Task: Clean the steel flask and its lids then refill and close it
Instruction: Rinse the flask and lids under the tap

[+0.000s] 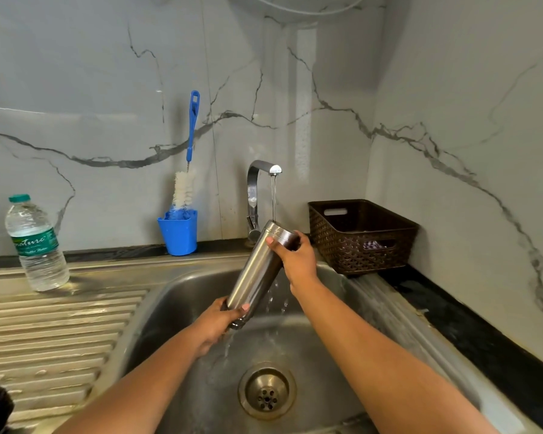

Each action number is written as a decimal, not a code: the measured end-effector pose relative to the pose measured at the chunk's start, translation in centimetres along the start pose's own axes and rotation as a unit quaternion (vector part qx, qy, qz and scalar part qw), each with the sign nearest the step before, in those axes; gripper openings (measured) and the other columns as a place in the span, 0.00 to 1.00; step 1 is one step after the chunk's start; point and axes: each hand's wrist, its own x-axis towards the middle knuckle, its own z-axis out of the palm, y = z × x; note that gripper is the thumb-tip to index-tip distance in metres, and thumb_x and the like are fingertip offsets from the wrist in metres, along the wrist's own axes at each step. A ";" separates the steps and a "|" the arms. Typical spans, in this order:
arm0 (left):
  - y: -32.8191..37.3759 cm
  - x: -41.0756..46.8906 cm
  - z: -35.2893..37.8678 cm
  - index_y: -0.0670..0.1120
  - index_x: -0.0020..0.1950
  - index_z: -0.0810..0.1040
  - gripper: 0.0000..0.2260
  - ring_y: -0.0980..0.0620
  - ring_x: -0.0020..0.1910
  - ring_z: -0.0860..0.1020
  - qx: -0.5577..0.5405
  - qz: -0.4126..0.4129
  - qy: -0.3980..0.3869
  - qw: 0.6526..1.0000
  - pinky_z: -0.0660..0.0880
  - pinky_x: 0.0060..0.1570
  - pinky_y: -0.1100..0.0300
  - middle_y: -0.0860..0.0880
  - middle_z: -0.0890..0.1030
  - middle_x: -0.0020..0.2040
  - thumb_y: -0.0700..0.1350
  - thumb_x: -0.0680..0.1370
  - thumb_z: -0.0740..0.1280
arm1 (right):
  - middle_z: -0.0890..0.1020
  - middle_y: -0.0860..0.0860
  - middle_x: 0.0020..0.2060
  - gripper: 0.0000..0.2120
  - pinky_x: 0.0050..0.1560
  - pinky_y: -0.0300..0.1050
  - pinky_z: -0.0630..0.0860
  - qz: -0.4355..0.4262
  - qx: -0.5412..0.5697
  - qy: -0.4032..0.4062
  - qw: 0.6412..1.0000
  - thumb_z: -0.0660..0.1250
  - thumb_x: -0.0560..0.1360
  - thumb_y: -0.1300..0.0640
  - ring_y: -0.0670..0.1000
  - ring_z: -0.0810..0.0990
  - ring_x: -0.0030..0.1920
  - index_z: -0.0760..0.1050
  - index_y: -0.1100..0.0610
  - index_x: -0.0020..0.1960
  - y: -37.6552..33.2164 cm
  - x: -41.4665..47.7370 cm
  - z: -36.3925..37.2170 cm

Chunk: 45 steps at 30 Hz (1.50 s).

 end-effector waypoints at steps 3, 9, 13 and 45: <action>0.1 0.0 -0.5 0.39 0.70 0.65 0.31 0.45 0.50 0.79 -0.117 -0.029 0.007 0.993 0.76 0.50 0.54 0.39 0.80 0.54 0.45 0.72 0.72 | 0.73 0.54 0.64 0.39 0.65 0.49 0.71 -0.002 -0.005 0.001 1.000 0.77 0.66 0.52 0.54 0.73 0.62 0.62 0.55 0.72 0.1 0.4 0.0; 0.5 0.3 -1.2 0.34 0.65 0.70 0.20 0.47 0.42 0.79 -0.185 -0.048 0.057 0.980 0.76 0.39 0.59 0.39 0.81 0.47 0.34 0.74 0.69 | 0.74 0.55 0.62 0.39 0.62 0.54 0.75 0.016 -0.008 -0.019 1.000 0.79 0.63 0.51 0.55 0.75 0.60 0.65 0.55 0.69 -0.1 2.0 0.0; 0.5 0.2 -1.1 0.34 0.57 0.75 0.13 0.48 0.41 0.79 -0.172 -0.051 0.062 0.982 0.75 0.41 0.61 0.40 0.81 0.43 0.32 0.73 0.69 | 0.75 0.54 0.59 0.35 0.59 0.54 0.77 0.035 -0.025 -0.032 0.999 0.78 0.64 0.52 0.54 0.77 0.56 0.66 0.55 0.65 -0.1 2.7 0.2; 0.1 -0.5 -0.5 0.41 0.46 0.76 0.04 0.47 0.44 0.80 -0.159 -0.025 0.050 0.986 0.75 0.48 0.58 0.40 0.82 0.44 0.34 0.75 0.68 | 0.73 0.56 0.64 0.25 0.60 0.50 0.73 0.042 -0.031 -0.131 0.990 0.67 0.75 0.51 0.56 0.75 0.61 0.64 0.55 0.69 -0.4 3.0 -0.3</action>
